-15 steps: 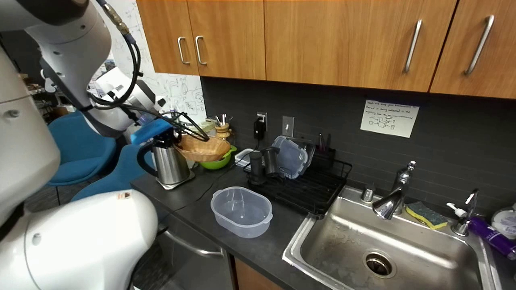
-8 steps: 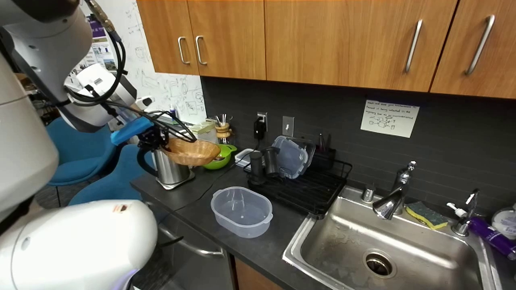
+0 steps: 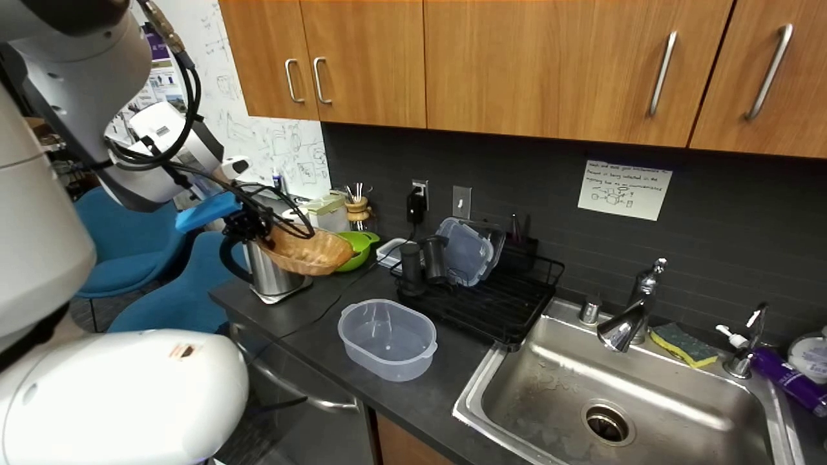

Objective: Put the basket in the clear bowl on the right.

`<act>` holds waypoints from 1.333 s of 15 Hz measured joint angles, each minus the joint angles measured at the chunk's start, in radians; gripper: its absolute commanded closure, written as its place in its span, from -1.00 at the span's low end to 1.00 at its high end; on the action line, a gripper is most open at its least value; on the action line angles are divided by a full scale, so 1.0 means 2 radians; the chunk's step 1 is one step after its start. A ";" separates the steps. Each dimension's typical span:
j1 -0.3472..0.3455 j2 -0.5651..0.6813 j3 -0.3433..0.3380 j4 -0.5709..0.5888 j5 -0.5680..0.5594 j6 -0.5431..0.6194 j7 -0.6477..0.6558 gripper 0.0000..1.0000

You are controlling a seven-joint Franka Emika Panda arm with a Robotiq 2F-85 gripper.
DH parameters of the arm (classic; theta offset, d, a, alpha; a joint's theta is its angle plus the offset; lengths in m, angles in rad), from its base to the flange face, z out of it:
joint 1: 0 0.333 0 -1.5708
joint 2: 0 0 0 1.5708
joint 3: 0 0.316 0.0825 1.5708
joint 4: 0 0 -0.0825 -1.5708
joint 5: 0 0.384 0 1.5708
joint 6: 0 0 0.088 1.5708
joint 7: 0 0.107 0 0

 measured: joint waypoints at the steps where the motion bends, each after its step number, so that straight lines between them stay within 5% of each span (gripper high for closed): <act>1: -0.007 0.000 0.004 -0.002 0.003 0.002 0.006 0.96; 20: -0.056 -0.032 0.012 -0.082 0.049 0.025 0.072 0.96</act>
